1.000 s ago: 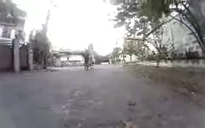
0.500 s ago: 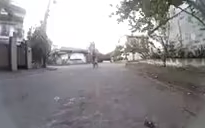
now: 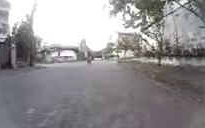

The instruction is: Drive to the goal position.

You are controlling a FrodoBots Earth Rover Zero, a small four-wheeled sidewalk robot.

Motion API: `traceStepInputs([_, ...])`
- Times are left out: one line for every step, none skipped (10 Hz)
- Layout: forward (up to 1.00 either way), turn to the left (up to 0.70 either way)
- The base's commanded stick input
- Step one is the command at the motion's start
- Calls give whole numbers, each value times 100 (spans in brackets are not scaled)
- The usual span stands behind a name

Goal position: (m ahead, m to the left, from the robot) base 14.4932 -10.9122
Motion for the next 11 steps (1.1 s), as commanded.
traceStepInputs([100, 4])
traceStepInputs([100, 4])
traceStepInputs([100, 4])
traceStepInputs([100, 4])
traceStepInputs([100, -16])
traceStepInputs([100, -36])
traceStepInputs([100, -36])
traceStepInputs([100, -36])
traceStepInputs([100, -36])
traceStepInputs([100, -36])
traceStepInputs([100, -29])
